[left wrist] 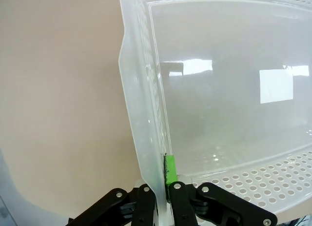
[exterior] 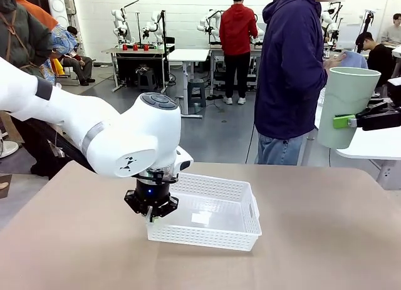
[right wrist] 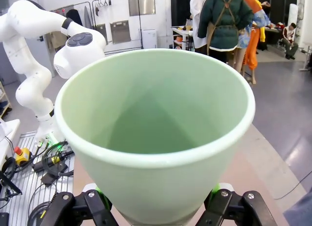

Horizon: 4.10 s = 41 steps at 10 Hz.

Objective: Clean and organize the cups into the basket.
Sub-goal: Pick up the Organizing basket and move it to the center of the table, then pick up the Reusable plastic cup from the right side of the table and place it inside the Organizing basket.

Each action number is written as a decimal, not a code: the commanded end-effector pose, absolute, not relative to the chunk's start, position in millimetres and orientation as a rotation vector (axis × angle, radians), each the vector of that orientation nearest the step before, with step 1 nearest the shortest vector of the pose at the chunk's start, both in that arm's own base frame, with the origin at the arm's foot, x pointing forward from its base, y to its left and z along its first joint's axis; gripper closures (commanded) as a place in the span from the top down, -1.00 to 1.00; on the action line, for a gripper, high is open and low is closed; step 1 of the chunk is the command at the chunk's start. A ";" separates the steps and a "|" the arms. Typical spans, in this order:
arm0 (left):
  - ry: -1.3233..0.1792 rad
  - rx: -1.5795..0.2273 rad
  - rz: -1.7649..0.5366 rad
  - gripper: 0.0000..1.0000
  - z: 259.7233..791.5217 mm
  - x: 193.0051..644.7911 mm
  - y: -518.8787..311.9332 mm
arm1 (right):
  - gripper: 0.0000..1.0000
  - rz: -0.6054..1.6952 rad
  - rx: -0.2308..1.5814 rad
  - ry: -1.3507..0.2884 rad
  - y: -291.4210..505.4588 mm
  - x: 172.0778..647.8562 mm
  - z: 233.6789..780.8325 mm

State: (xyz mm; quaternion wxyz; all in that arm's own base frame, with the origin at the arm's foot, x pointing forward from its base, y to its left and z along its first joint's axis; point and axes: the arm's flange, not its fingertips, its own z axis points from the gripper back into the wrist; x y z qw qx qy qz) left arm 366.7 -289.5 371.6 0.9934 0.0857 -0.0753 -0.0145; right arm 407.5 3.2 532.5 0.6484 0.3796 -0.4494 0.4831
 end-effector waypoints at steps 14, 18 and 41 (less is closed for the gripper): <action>-0.151 0.172 -0.029 -1.00 371.6 366.7 -289.5 | 0.66 1.504 0.315 -0.542 185.6 400.2 521.2; -0.151 0.172 -0.029 -1.00 371.6 366.7 -289.5 | 0.66 1.569 0.176 -0.293 243.9 411.4 487.6; -0.151 0.172 -0.029 -1.00 371.6 366.7 -289.5 | 0.66 1.665 0.320 -0.035 343.4 437.1 401.2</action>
